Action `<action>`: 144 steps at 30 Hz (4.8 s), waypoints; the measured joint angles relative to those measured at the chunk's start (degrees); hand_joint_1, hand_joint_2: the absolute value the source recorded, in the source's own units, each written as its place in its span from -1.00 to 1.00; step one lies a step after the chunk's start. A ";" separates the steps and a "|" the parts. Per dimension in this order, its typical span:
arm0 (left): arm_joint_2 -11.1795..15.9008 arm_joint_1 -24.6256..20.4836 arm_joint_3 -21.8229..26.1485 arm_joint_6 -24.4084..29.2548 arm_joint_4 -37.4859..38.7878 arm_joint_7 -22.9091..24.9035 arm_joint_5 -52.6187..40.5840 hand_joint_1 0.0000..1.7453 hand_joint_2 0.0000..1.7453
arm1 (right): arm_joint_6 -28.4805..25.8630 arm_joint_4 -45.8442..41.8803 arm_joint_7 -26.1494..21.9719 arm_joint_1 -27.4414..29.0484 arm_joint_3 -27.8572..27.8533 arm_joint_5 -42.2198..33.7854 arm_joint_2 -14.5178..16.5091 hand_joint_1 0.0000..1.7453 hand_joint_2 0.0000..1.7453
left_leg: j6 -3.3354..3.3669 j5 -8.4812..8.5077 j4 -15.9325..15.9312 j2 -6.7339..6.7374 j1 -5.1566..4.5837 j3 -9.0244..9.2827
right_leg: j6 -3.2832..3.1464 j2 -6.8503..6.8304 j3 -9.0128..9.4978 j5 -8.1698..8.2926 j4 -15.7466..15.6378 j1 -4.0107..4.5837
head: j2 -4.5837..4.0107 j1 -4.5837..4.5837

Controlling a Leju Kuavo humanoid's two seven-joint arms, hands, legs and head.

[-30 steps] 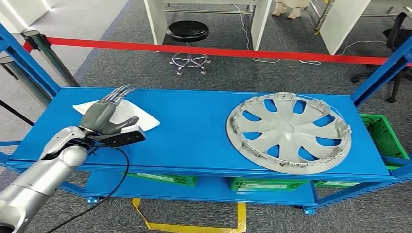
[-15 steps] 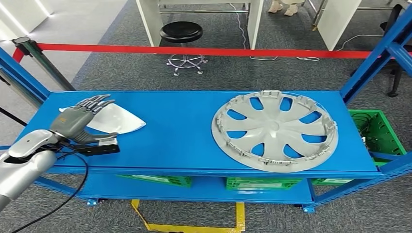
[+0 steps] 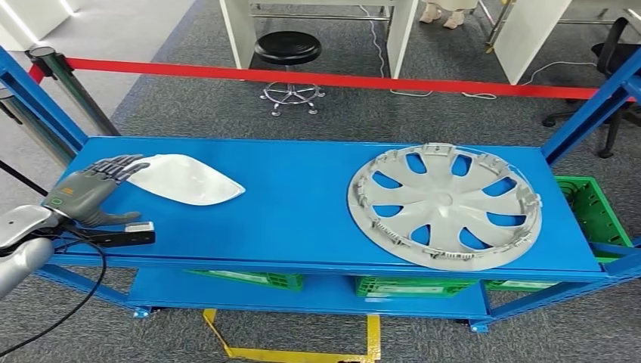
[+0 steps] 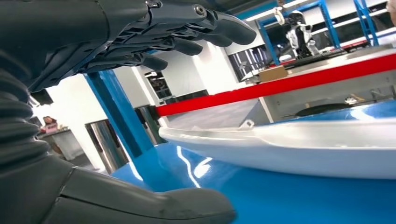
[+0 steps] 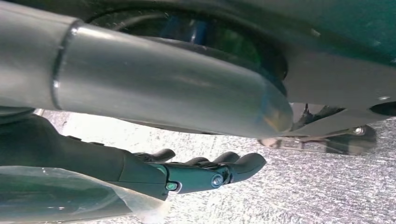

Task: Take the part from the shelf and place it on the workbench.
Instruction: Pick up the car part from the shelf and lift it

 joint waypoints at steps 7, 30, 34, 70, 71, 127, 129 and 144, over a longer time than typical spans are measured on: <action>1.86 -0.49 -1.14 -0.88 0.58 0.27 -4.03 -1.00 1.00 | 0.20 -0.01 0.29 -0.14 0.09 1.42 -0.28 -1.00 -1.00 | -1.62 -0.27 0.31 -0.11 -0.09 -0.09 | -1.63 0.21 6.60 4.47 -12.78 0.17 | 0.01 -0.10; -1.51 -9.30 -8.95 0.91 4.52 4.60 -14.63 -1.00 1.00 | 0.24 0.01 0.83 -0.26 0.33 3.18 -0.27 -1.00 -1.00 | 0.04 -0.04 0.24 0.05 0.04 -0.10 | 0.04 -0.03 -1.74 -1.04 2.67 0.06 | 0.00 -0.20; -2.20 -10.30 -9.69 1.21 5.17 4.60 -14.81 -1.00 1.00 | 0.25 0.00 0.72 -0.35 0.33 3.18 -0.27 -1.00 -1.00 | -0.39 -0.16 0.43 -0.09 -0.25 -0.17 | -0.81 0.01 5.33 4.69 -11.41 0.16 | 0.01 -0.25; -9.22 -19.19 -20.95 -1.66 18.28 12.88 -27.88 -1.00 1.00 | -0.96 0.01 0.49 0.04 0.31 3.87 -0.13 -1.00 -1.00 | -1.57 -1.44 2.39 -0.13 -0.49 -1.18 | -1.89 0.06 5.96 5.67 -13.20 -0.07 | 0.02 -0.37; -9.31 -19.17 -20.94 -1.61 18.78 12.88 -27.76 -1.00 1.00 | -0.97 0.01 0.49 0.04 0.31 3.87 -0.10 -1.00 -1.00 | -1.87 -3.04 5.07 -0.12 -0.38 -2.29 | -2.05 0.03 6.02 5.73 -13.28 -0.16 | 0.02 -0.48; -17.03 -16.79 -18.03 1.50 31.11 18.32 -28.93 1.00 1.00 | -2.28 0.01 0.14 0.46 0.26 4.95 0.06 -1.00 -1.00 | -1.03 0.19 -0.22 -0.14 -0.23 0.41 | 0.37 -0.28 6.86 4.25 -12.57 -0.68 | 0.00 -0.18; -17.03 -16.78 -17.91 2.62 31.18 19.91 -29.71 1.00 1.00 | -2.43 0.01 0.14 0.49 0.25 4.99 0.06 -1.00 -1.00 | -1.50 0.14 -0.18 -0.13 -0.11 0.38 | -0.47 -0.26 6.91 4.36 -12.65 -0.62 | 0.01 -0.20; -17.29 -13.25 -11.93 20.83 32.46 25.35 -33.48 1.00 1.00 | -3.88 0.01 -0.80 0.30 0.20 6.01 0.00 -1.00 -1.00 | -1.01 0.20 0.25 -0.11 -0.52 -0.38 | -0.68 -0.07 7.11 4.08 -12.80 -0.34 | 0.01 -0.40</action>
